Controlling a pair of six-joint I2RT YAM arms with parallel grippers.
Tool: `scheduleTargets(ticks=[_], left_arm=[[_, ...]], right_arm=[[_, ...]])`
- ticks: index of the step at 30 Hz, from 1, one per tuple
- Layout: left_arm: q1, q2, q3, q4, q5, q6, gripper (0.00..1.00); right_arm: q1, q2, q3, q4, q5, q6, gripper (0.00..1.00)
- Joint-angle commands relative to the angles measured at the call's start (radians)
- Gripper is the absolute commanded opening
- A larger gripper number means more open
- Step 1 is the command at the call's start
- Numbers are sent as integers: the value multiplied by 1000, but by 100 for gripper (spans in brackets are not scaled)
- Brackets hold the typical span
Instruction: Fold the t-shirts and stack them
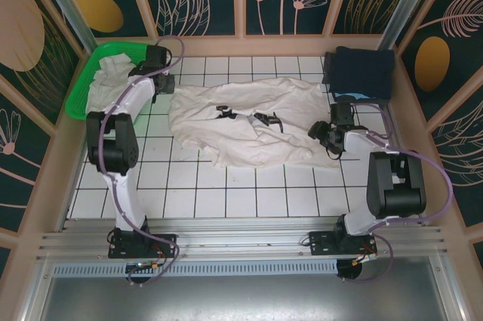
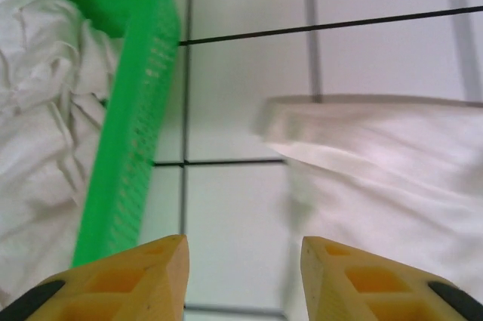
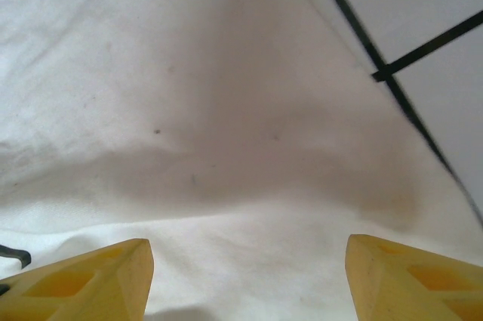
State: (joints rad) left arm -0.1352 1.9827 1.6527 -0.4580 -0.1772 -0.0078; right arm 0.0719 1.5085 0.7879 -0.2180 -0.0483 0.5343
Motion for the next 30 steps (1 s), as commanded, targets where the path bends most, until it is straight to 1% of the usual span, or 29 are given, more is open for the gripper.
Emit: scheduleTargets(ticks=[1, 3, 4, 6, 8, 10, 11, 12, 15, 17, 18, 21, 24, 26, 28, 30], left_arm=[[-157, -200, -131, 58, 142, -65, 46], [-267, -246, -224, 109, 192, -72, 48], [-314, -254, -269, 129, 224, -100, 48], [-378, -254, -376, 187, 297, -179, 48], [-410, -254, -487, 274, 344, -254, 48], [-430, -243, -571, 334, 348, -292, 49], [-430, -232, -602, 350, 352, -293, 49], [-430, -225, -625, 359, 332, -293, 49], [-418, -211, -674, 360, 242, -281, 48], [-380, -202, -722, 345, 232, -274, 42], [-358, -203, -740, 335, 234, -268, 39], [-270, -217, -773, 286, 223, -246, 36], [-210, -249, -774, 253, 188, -223, 38], [-183, -261, -761, 239, 197, -207, 38], [-175, -263, -736, 203, 143, -194, 38], [-154, -286, -719, 173, 72, -193, 37]], right_arm=[[5, -88, -25, -94, 117, 50, 68], [8, -128, -47, -116, 202, 94, 68], [7, -146, -71, -103, 217, 108, 68], [2, -158, -101, -72, 174, 110, 68], [2, -131, -105, -53, 120, 103, 68], [4, -85, -95, -35, 68, 89, 66], [7, -61, -88, -28, 68, 84, 65], [7, -44, -83, -24, 67, 84, 64], [1, -18, -78, -2, 88, 96, 58], [-20, -10, -87, 29, 79, 101, 52], [-31, -4, -88, 38, 68, 101, 52], [-66, 14, -93, 50, 42, 99, 52], [-96, 6, -87, 36, 42, 89, 55], [-100, -20, -75, 18, 46, 82, 56], [-90, -48, -67, 12, 24, 82, 56], [-52, -69, -61, 10, 15, 91, 56]])
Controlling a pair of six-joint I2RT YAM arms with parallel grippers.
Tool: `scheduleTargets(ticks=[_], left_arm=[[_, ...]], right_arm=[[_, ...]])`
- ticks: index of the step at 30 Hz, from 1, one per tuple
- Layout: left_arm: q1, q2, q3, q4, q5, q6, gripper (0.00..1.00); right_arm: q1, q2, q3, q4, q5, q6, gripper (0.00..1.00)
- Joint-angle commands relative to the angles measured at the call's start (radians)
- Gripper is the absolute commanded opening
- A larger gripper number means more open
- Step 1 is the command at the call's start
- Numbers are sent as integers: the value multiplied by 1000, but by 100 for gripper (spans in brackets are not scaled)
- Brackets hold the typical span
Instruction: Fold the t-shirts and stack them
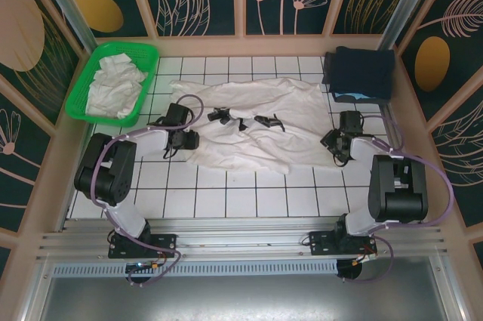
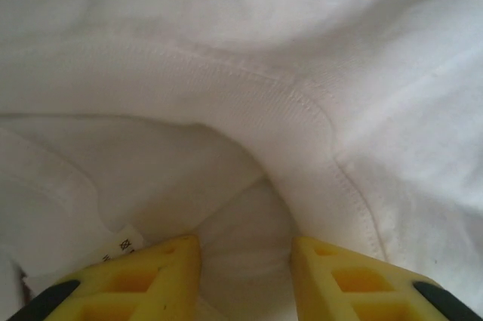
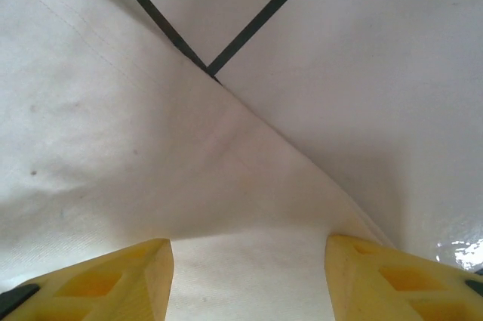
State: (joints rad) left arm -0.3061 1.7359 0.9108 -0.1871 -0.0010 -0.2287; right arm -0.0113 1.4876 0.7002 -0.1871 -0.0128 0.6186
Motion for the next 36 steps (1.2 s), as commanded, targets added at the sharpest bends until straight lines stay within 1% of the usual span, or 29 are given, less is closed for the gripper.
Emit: scheduleTargets(ticks=[1, 2, 3, 4, 5, 6, 7, 8, 9, 10, 11, 12, 14, 16, 18, 21, 22, 25, 26, 28, 29, 32, 34, 36], left_arm=[[36, -59, 31, -102, -99, 23, 38], [45, -76, 47, -109, -93, 11, 42], [45, -91, 56, -121, -94, -6, 44], [43, -109, 100, -125, -30, -22, 42], [26, -129, 118, -118, 9, -46, 41], [-15, -143, 133, -109, 9, -60, 42], [-82, -148, 155, -105, -10, -58, 44], [-152, -139, 181, -104, -28, -55, 47], [-200, -124, 199, -97, -15, -63, 48], [-227, -106, 202, -72, 32, -84, 47], [-240, -92, 188, -36, 86, -117, 46], [-241, -83, 161, 3, 114, -140, 45], [-241, -73, 100, 47, 106, -178, 45], [-240, -67, 68, 39, 79, -184, 45], [-241, -73, 20, 15, 27, -184, 45], [-236, -95, -47, -6, -43, -171, 52], [-226, -100, -69, -8, -51, -164, 53], [-169, -104, -120, -26, -51, -140, 52], [-146, -107, -132, -29, -53, -138, 51], [-82, -128, -149, -29, -8, -125, 49], [-68, -139, -149, -33, -7, -116, 49], [-41, -164, -126, -50, -57, -89, 51], [-5, -148, -101, -66, -80, -64, 52], [36, -125, -64, -89, -133, -48, 52]], right_arm=[[67, -52, 36, -24, -18, 13, 56], [106, -48, 48, -30, -16, 18, 56], [139, -39, 60, -35, -15, 25, 56], [170, -24, 73, -40, -17, 30, 56], [193, -9, 85, -42, -18, 36, 56], [207, 2, 90, -41, -16, 42, 56], [216, 14, 91, -32, -13, 47, 56], [220, 24, 87, -22, -12, 50, 56], [220, 31, 82, -13, -10, 51, 56], [217, 44, 79, -10, -6, 52, 56], [211, 55, 75, -5, -3, 48, 56], [201, 67, 70, 2, -7, 43, 56], [164, 83, 43, 44, -41, 30, 56], [118, 79, 12, 90, -84, 26, 56], [82, 76, 3, 101, -80, 11, 56], [20, 91, 21, 81, -71, -21, 56], [-1, 99, 24, 83, -72, -29, 56], [-53, 115, 36, 88, -107, -49, 56], [-59, 115, 45, 83, -118, -55, 57], [-56, 102, 65, 65, -142, -75, 59], [-53, 94, 73, 57, -145, -77, 59], [-31, 47, 89, 17, -121, -80, 60], [-7, 11, 96, -8, -102, -87, 60], [34, -23, 86, 17, -130, -103, 60]])
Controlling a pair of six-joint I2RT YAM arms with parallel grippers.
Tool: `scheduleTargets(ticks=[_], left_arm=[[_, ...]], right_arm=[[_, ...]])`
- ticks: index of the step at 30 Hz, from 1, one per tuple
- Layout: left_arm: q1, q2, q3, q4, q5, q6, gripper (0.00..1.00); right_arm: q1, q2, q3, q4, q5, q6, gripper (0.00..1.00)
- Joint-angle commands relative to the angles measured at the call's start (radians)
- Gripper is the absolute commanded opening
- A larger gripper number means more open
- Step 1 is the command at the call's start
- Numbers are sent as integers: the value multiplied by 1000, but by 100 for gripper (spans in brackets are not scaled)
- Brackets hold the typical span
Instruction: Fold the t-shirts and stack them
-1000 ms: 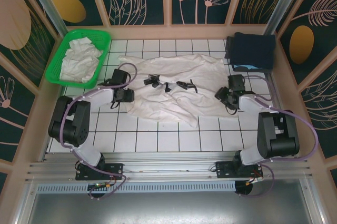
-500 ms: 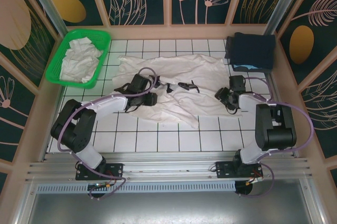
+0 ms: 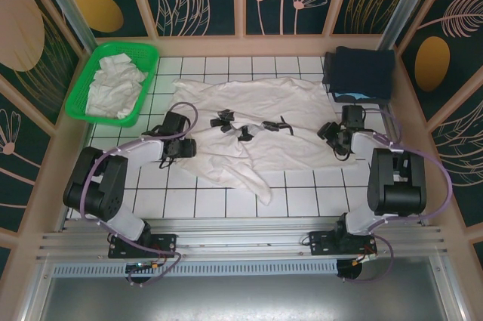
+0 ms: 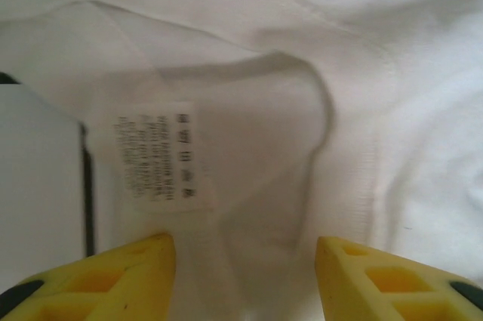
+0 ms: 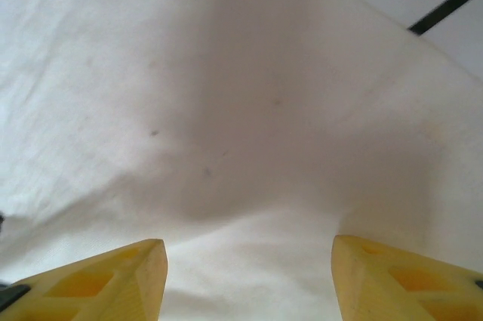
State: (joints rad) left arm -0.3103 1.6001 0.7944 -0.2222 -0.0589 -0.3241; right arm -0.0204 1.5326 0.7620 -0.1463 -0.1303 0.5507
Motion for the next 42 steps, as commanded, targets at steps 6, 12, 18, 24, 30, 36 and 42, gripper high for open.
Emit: scheduleTargets(ticks=[6, 12, 18, 24, 30, 36, 42], left_arm=[[63, 23, 248, -71, 65, 48, 48], [-8, 191, 422, 2, 185, 36, 49], [1, 499, 719, -51, 201, 76, 48], [34, 786, 1058, -173, 248, 96, 45], [69, 1042, 1435, -289, 318, 98, 45], [92, 1218, 1672, -231, 522, 18, 43], [93, 1165, 1701, -151, 562, 16, 50]], right_arm=[[311, -27, 53, 54, -67, -5, 60], [446, 28, 35, 117, -21, 29, 60], [534, 29, 2, 141, 31, 28, 59], [655, 63, -1, 277, 28, 21, 59], [790, 202, 81, 223, 5, 5, 58], [928, 313, 211, 127, -71, 3, 60], [968, 368, 343, 145, -193, -9, 61]])
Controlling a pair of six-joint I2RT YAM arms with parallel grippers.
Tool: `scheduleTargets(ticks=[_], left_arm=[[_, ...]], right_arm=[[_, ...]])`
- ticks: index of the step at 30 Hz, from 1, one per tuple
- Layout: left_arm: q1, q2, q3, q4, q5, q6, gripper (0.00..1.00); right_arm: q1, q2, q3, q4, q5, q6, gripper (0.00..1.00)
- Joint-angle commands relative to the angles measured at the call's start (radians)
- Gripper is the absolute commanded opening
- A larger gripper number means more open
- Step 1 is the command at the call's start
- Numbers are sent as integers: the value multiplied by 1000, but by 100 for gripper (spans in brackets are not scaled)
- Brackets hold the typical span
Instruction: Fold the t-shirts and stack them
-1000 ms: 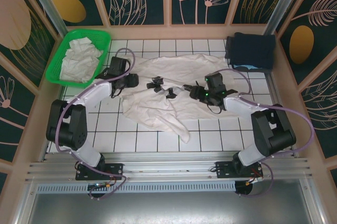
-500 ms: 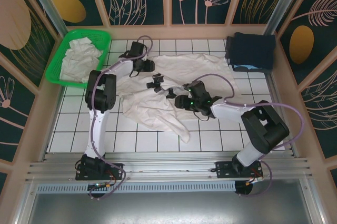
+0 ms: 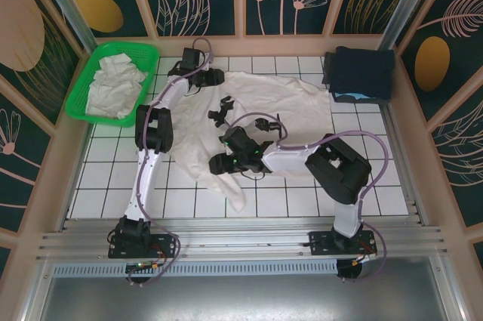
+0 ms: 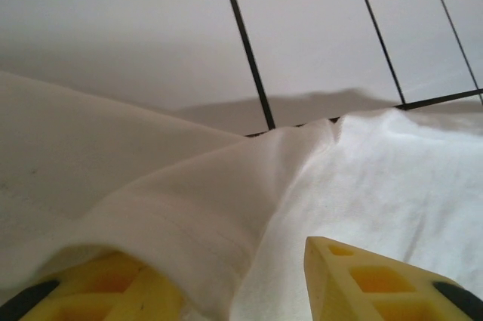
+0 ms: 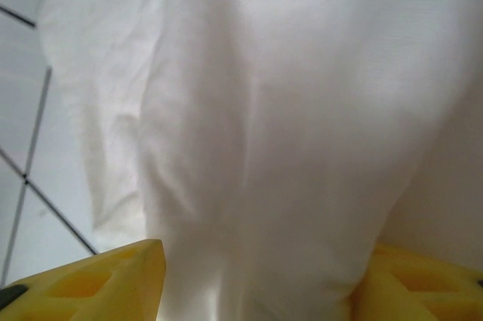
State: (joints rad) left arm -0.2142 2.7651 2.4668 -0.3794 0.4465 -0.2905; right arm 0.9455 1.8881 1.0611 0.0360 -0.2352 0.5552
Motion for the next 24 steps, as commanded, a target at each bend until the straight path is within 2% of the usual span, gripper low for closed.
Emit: scheduleTargets(ticks=[1, 4, 7, 10, 14, 18, 21, 24], left_arm=[[-4, -33, 26, 6, 51, -7, 53], [-3, -144, -19, -11, 28, 22, 57], [-4, -301, -148, -65, -11, 55, 55], [-9, -526, -491, -13, -68, 57, 53], [-29, -803, -991, 149, -113, 20, 54], [-61, -923, -1286, 190, -140, -4, 51], [-55, -972, -1467, 276, -139, -22, 53], [-19, -987, -1539, 261, -189, -28, 52]], right_arm=[[3, -2, 51, -28, -94, -14, 61], [-4, -55, 67, -63, -49, -9, 62], [-22, -134, 45, -113, 16, 9, 62], [-82, -241, -32, -164, 117, 29, 62], [-275, -329, -172, -166, 156, 38, 62], [-452, -258, -182, -157, 166, -14, 62], [-530, -154, -121, -178, 190, -46, 60], [-577, -54, -39, -245, 245, -65, 59]])
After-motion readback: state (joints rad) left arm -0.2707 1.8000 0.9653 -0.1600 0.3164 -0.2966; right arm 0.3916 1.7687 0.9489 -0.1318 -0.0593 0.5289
